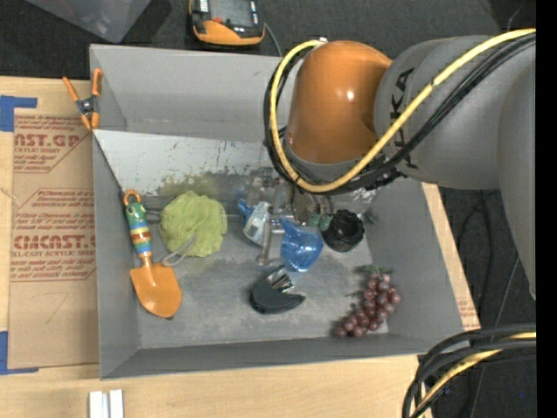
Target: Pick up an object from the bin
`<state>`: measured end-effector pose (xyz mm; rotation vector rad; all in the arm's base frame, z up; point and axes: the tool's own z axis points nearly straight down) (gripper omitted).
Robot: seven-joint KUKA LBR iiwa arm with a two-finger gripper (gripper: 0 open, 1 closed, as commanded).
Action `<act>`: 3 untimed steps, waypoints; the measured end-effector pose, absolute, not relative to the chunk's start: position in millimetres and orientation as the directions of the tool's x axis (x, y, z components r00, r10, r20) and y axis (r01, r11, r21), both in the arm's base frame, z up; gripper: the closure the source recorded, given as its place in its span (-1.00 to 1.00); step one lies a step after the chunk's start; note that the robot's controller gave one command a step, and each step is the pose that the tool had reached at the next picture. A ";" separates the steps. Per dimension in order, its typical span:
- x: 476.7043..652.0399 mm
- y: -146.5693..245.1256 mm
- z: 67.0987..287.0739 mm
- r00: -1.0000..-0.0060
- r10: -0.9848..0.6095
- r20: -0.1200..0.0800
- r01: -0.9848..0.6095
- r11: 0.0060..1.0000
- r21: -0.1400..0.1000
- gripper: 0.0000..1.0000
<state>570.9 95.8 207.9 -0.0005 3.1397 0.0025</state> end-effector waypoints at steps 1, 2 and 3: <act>570.9 95.7 208.0 -1.000 -0.001 -0.002 -0.001 1.000 0.002 -1.00; 573.9 86.5 208.8 -1.000 0.004 -0.004 0.004 1.000 0.003 -1.00; 588.0 73.9 175.2 -0.997 0.083 -0.003 0.083 0.997 0.004 -1.00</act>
Offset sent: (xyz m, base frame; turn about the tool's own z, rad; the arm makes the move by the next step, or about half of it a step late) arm 0.0065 -0.0248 0.0018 0.0175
